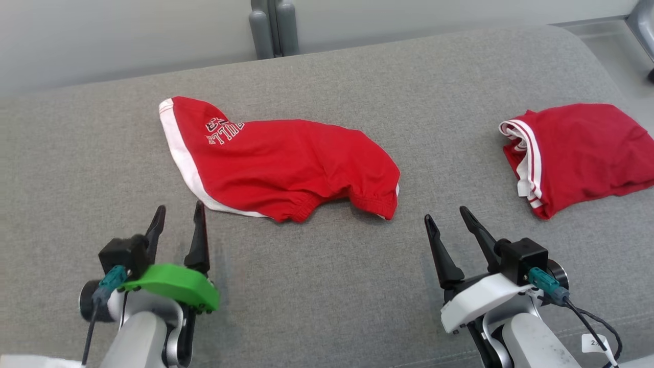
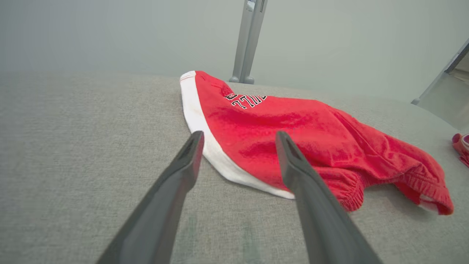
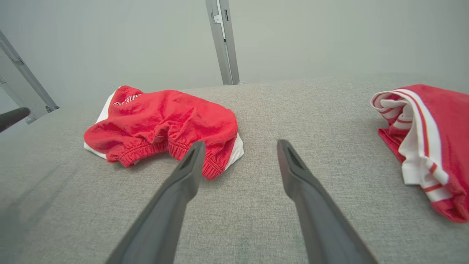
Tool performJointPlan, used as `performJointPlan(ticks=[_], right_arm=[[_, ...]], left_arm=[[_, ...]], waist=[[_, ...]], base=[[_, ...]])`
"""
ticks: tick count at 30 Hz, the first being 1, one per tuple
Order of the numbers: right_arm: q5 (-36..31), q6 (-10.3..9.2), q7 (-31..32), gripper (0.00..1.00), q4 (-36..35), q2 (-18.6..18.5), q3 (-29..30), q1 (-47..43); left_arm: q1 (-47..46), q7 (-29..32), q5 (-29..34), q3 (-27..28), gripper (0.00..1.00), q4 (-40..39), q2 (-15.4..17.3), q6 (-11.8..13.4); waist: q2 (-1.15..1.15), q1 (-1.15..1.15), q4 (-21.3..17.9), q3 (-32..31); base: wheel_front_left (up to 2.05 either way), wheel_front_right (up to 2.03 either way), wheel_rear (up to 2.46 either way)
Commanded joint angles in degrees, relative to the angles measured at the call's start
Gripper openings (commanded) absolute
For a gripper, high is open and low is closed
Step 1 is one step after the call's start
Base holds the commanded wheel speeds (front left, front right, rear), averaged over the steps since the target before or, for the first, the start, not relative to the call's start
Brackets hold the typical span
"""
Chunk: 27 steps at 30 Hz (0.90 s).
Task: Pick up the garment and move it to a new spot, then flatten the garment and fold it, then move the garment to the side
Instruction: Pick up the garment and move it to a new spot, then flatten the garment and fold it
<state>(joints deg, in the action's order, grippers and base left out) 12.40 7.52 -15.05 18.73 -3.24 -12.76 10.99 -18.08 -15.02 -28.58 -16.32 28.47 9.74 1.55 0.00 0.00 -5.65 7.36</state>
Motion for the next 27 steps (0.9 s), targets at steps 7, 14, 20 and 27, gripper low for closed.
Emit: performJointPlan(ticks=[7,14,20,27], right_arm=[[-0.59,-0.08,-0.18,1.00,0.03,-0.01,0.54,-2.20],[-0.90,-0.08,-0.17,1.00,0.34,0.05,0.87,-3.07],[-1.07,-0.08,-0.17,1.00,0.56,0.09,1.17,-3.96],[-1.08,-0.08,-0.17,1.00,0.67,0.10,1.64,-4.82]], left_arm=[[9.43,-0.14,6.50,9.89,1.00,-4.02,-2.05,-1.20],[16.44,-0.14,12.15,17.83,1.00,-8.52,-4.78,-2.99],[19.82,-0.14,15.02,21.74,1.00,-10.06,-6.22,-4.59],[20.35,-0.14,16.50,23.09,1.00,-10.52,-6.72,-5.56]], waist=[[0.00,0.00,3.02,-2.78],[0.00,0.00,3.56,-4.04],[0.00,0.00,3.64,-5.20],[0.00,0.00,4.36,-5.19]], base=[[0.00,0.00,0.00],[0.00,0.00,0.00],[0.00,0.00,0.00],[0.00,0.00,0.00]])
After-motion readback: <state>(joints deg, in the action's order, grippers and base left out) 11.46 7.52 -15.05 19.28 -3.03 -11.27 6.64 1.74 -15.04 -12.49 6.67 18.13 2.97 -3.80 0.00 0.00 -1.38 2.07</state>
